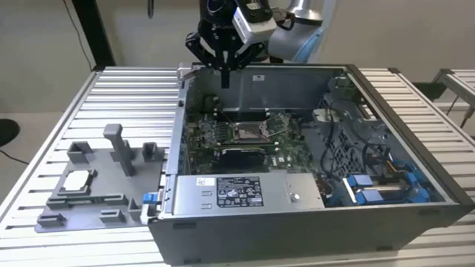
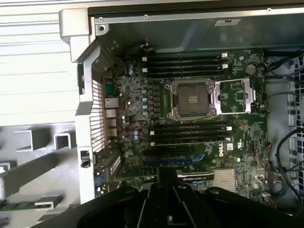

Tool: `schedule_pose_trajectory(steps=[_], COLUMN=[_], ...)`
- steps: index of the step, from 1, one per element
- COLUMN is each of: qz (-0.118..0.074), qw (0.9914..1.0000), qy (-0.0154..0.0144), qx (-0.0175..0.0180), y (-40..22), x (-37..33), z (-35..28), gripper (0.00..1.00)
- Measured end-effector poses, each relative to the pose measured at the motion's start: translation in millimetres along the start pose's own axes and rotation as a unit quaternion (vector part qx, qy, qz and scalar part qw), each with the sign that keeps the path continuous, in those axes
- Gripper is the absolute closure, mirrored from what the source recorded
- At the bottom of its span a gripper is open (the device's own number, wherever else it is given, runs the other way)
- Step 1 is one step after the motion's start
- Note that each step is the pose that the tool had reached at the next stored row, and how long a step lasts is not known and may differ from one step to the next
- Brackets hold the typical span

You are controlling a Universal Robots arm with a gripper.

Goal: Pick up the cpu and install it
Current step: 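Pick up the cpu and move it towards the insertion slot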

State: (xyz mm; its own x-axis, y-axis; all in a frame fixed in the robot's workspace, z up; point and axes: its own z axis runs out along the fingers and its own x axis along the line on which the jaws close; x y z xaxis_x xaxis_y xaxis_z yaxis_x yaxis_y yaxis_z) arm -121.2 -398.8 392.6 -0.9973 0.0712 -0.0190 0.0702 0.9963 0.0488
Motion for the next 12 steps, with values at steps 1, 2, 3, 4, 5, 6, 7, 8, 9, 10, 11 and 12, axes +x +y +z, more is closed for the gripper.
schedule_pose_trajectory(steps=[1, 2, 3, 4, 5, 6, 7, 8, 9, 10, 11, 12], qz=[0.0, 0.0, 0.0, 0.0, 0.0, 0.0, 0.0, 0.0, 0.0, 0.0, 0.0, 0.0], qw=[1.0, 1.0, 1.0, 1.0, 1.0, 1.0, 1.0, 1.0, 1.0, 1.0, 1.0, 1.0], qy=[0.0, 0.0, 0.0, 0.0, 0.0, 0.0, 0.0, 0.0, 0.0, 0.0, 0.0, 0.0], qx=[0.0, 0.0, 0.0, 0.0, 0.0, 0.0, 0.0, 0.0, 0.0, 0.0, 0.0, 0.0001], y=[0.0, 0.0, 0.0, 0.0, 0.0, 0.0, 0.0, 0.0, 0.0, 0.0, 0.0, 0.0], x=[0.0, 0.0, 0.0, 0.0, 0.0, 0.0, 0.0, 0.0, 0.0, 0.1, 0.2, 0.3], z=[0.0, 0.0, 0.0, 0.0, 0.0, 0.0, 0.0, 0.0, 0.0, 0.0, 0.0, -0.1], gripper=[1.0, 1.0, 1.0, 1.0, 1.0, 1.0, 1.0, 1.0, 1.0, 1.0, 1.0, 1.0])
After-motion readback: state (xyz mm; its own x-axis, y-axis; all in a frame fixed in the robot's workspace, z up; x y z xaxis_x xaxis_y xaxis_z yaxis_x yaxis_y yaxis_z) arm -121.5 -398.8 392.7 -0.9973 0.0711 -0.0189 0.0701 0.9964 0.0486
